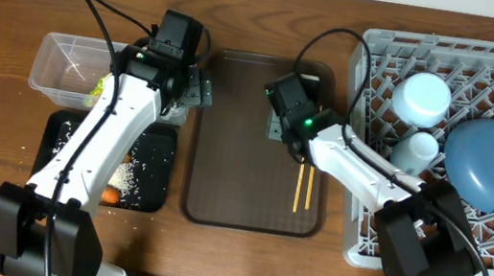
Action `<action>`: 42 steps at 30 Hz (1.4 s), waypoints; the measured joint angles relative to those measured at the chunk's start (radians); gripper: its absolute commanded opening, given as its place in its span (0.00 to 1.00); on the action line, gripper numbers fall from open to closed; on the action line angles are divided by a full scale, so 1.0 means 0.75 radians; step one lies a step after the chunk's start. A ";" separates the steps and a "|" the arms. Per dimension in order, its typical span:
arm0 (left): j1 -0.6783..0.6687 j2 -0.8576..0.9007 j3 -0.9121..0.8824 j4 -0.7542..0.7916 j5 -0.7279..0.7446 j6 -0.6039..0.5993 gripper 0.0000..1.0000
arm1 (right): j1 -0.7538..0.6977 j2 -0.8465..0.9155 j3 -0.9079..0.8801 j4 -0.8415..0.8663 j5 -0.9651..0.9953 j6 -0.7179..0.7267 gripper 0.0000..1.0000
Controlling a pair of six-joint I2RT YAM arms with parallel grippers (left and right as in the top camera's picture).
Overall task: Sort waste into correct bins and load items into the dishwasher rack
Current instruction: 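Lower the right gripper onto the wooden chopsticks on the brown tray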
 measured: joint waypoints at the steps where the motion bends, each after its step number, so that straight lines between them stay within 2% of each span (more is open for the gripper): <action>1: 0.000 0.000 0.000 0.000 0.000 0.000 0.98 | -0.006 0.000 0.000 0.000 -0.005 -0.001 0.79; 3: 0.000 0.000 0.000 0.000 -0.003 0.000 0.98 | -0.006 0.000 0.000 0.002 -0.035 0.014 0.80; 4: 0.000 0.000 0.000 0.000 -0.004 0.000 0.98 | -0.006 0.000 0.000 0.001 -0.052 0.016 0.83; 6: 0.000 0.000 0.000 0.000 -0.007 0.000 0.98 | -0.005 0.000 0.000 0.000 -0.079 0.024 0.99; 10: 0.000 0.000 0.000 0.000 -0.014 0.000 0.98 | -0.006 0.000 0.000 -0.010 -0.111 0.026 0.99; 11: 0.000 0.000 0.000 0.000 -0.014 0.000 0.98 | -0.005 0.000 0.000 -0.010 -0.113 0.026 0.95; 13: 0.000 0.000 0.000 0.000 -0.014 0.000 0.98 | -0.005 0.000 0.000 -0.016 -0.122 0.024 0.78; 16: 0.000 0.000 0.000 -0.001 -0.014 0.000 0.98 | -0.005 0.000 0.000 -0.055 -0.126 0.077 0.66; 23: 0.000 0.000 0.000 0.000 -0.014 0.000 0.98 | -0.005 0.000 -0.001 -0.192 -0.059 0.269 0.63; 36: 0.000 0.000 0.000 -0.001 -0.014 0.000 0.98 | -0.006 0.094 -0.001 -0.164 -0.031 0.374 0.57; 42: 0.000 0.000 0.000 0.000 -0.014 0.000 0.98 | -0.006 0.094 -0.001 -0.159 -0.028 0.409 0.28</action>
